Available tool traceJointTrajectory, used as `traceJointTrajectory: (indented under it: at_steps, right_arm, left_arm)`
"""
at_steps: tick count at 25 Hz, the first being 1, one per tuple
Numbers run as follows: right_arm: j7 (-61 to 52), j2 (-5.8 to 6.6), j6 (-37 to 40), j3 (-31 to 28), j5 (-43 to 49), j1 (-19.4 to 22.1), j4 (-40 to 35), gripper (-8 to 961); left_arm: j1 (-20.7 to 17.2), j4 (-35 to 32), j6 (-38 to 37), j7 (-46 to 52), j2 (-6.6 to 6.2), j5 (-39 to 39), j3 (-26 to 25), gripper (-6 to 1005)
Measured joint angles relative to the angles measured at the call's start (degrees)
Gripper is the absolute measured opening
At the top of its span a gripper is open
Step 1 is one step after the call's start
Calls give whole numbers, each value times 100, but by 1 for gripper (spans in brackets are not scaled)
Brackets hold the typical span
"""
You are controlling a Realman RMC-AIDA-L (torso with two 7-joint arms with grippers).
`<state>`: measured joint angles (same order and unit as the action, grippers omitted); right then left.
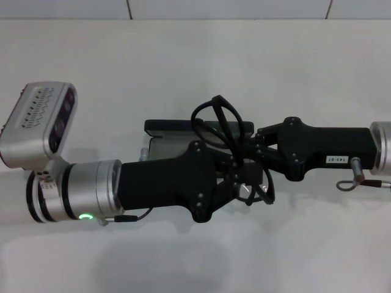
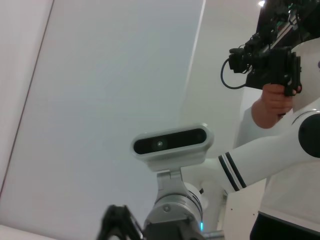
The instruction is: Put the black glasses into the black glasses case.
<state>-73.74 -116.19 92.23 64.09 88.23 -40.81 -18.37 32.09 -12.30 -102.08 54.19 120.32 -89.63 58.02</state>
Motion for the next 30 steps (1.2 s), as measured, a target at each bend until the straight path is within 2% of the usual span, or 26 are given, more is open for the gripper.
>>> traceJointTrajectory:
  at_steps: [30]
  right_arm:
    - [70, 1, 89, 125, -186, 39, -57, 62]
  left_arm:
    - [0, -9, 17, 69, -19, 76, -11, 27]
